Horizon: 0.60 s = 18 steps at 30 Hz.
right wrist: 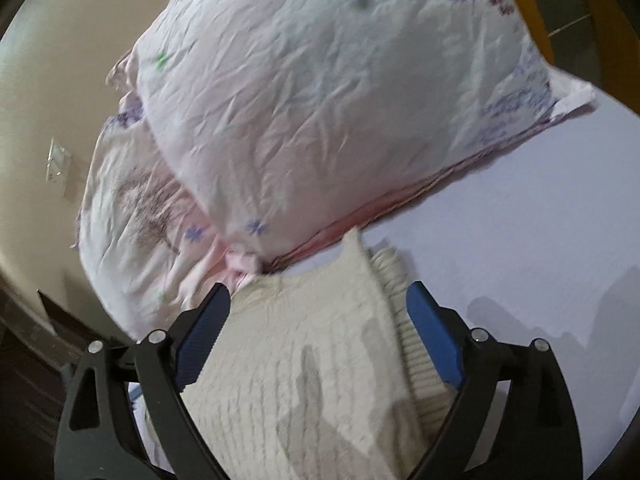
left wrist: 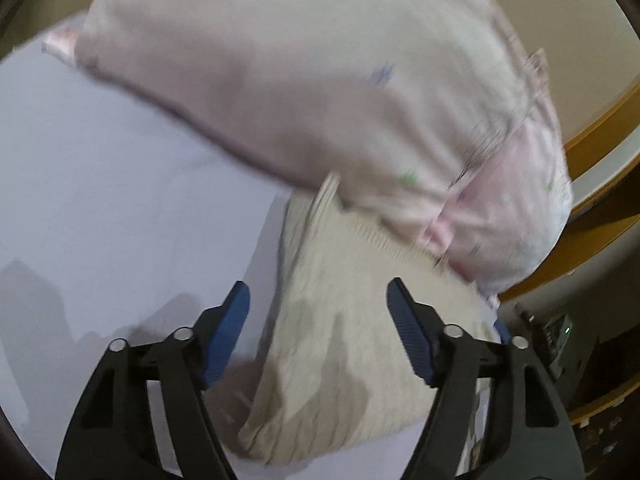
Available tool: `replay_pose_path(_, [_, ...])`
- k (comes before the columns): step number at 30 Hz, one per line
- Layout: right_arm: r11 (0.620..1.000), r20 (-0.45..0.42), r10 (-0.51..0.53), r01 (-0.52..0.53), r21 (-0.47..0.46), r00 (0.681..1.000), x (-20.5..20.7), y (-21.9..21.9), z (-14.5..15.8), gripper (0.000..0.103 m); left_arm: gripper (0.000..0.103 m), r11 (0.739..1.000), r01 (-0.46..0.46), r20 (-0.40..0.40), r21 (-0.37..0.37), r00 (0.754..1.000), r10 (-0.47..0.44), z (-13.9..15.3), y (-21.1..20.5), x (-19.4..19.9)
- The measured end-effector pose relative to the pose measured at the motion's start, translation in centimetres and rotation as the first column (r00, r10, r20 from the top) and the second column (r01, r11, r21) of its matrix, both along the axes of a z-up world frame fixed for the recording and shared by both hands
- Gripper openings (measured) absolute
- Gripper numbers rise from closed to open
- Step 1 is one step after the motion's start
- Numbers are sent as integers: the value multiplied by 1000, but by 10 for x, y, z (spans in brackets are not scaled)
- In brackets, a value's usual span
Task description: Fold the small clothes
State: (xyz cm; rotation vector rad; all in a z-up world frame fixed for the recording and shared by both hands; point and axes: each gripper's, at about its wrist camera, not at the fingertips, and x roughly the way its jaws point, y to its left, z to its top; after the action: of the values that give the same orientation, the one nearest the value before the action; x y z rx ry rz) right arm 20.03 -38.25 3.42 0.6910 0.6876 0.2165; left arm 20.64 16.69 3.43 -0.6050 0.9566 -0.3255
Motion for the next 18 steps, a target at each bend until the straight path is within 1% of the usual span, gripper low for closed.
replay_pose_path(1, [1000, -4, 11, -11, 0, 1000, 3, 5, 0, 89, 62, 1000, 9, -26, 1, 1000, -9, -7, -2, 1])
replay_pose_path(2, [1000, -5, 23, -23, -2, 1000, -1, 6, -1, 89, 61, 1000, 19, -53, 0, 998, -19, -16, -6, 2])
replay_pose_path(4, [999, -5, 42, -42, -12, 999, -2, 17, 0, 89, 57, 1000, 28, -72, -3, 997, -28, -26, -10, 1])
replay_pose_path(6, [998, 1, 54, -54, -18, 999, -5, 18, 1, 89, 54, 1000, 16, -50, -10, 999, -17, -33, -16, -1])
replay_pose_path(7, [998, 5, 58, -58, -17, 998, -10, 16, 0, 89, 48, 1000, 15, -42, -25, 999, -16, -34, -16, -2])
replay_pose_path(8, [998, 9, 59, -59, -17, 998, -12, 16, 1, 89, 42, 998, 17, -53, -53, 998, -19, -38, -20, -2])
replay_pose_path(9, [998, 13, 60, -60, -16, 998, -17, 12, -1, 89, 30, 997, 6, -69, -83, 998, -12, -43, -23, -2])
replay_pose_path(10, [998, 15, 63, -62, -14, 998, -21, 9, -2, 89, 23, 994, -8, -82, -107, 997, -1, -45, -27, -2])
replay_pose_path(11, [998, 14, 64, -64, -13, 998, -23, 7, -3, 89, 22, 988, -24, -84, -150, 996, 11, -45, -25, -4])
replay_pose_path(12, [998, 15, 62, -62, -13, 998, -26, 4, -3, 89, 21, 971, -33, -78, -235, 997, 15, -40, -23, -7])
replay_pose_path(13, [998, 20, 58, -57, -13, 998, -32, -3, -4, 89, 20, 954, -32, -68, -297, 998, 13, -35, -24, -8])
replay_pose_path(14, [999, 25, 52, -52, -13, 998, -35, -7, -3, 89, 20, 932, -16, -35, -361, 999, 4, -20, -31, -11])
replay_pose_path(16, [1000, 42, 24, -24, -15, 999, -44, -18, -1, 89, 20, 914, 40, 37, -403, 999, -27, 8, -53, -10])
replay_pose_path(17, [1000, 52, 9, -8, -14, 999, -48, -24, 1, 89, 20, 895, 96, 85, -436, 994, -65, 26, -77, -9])
replay_pose_path(18, [1000, 64, -8, 9, -12, 998, -52, -29, 3, 89, 20, 879, 133, 110, -458, 990, -92, 36, -96, -7])
